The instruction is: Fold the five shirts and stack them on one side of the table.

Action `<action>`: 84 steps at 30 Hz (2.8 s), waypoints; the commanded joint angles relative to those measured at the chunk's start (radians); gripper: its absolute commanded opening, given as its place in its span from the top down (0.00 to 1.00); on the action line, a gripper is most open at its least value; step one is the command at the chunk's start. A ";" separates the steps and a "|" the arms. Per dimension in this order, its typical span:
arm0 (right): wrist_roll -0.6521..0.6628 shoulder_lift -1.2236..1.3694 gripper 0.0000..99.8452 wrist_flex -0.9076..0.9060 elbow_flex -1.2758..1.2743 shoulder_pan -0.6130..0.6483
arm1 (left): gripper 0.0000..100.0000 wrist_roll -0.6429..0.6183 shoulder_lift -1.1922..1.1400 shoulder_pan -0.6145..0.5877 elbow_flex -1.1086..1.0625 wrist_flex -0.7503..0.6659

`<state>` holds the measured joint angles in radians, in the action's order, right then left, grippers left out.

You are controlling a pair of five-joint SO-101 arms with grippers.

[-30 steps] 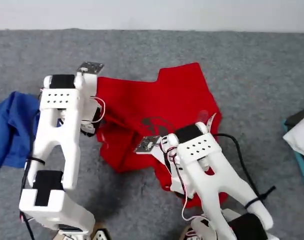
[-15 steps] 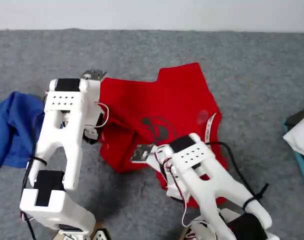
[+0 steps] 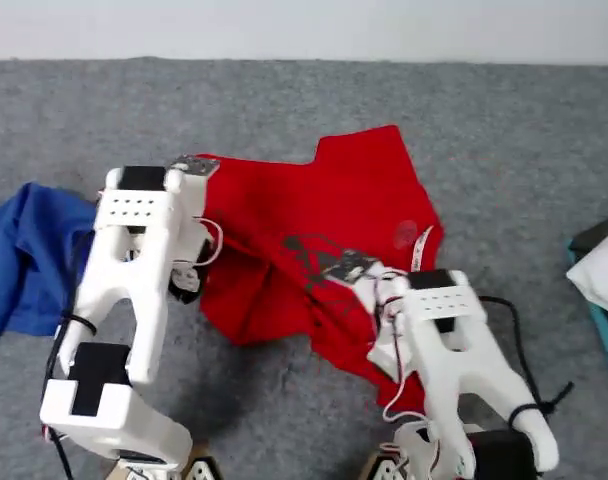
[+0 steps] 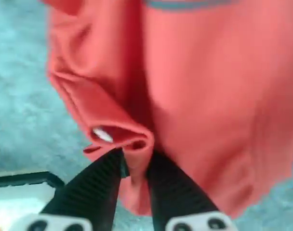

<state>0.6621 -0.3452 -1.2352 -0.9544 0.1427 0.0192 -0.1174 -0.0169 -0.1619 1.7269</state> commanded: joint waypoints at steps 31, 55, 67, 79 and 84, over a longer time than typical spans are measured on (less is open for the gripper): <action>0.117 -0.021 0.99 -0.010 0.003 -0.148 | 0.78 -0.015 0.034 0.086 -0.168 -0.262; 0.278 -0.021 0.99 -0.252 0.282 -0.288 | 0.99 -0.011 0.046 0.124 -0.234 -0.256; 0.287 -0.010 0.99 -0.344 0.479 -0.282 | 0.99 0.038 0.041 0.077 0.051 -0.012; 0.287 -0.022 0.99 -0.351 0.393 -0.286 | 0.89 0.048 -0.002 0.319 -0.176 -0.135; 0.288 -0.022 0.99 -0.398 0.393 -0.317 | 0.89 0.023 -0.138 0.264 -0.108 -0.206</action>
<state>0.9383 -0.3452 -1.6065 -0.5662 -0.1458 0.0545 -0.1864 0.2854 -0.3368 1.5505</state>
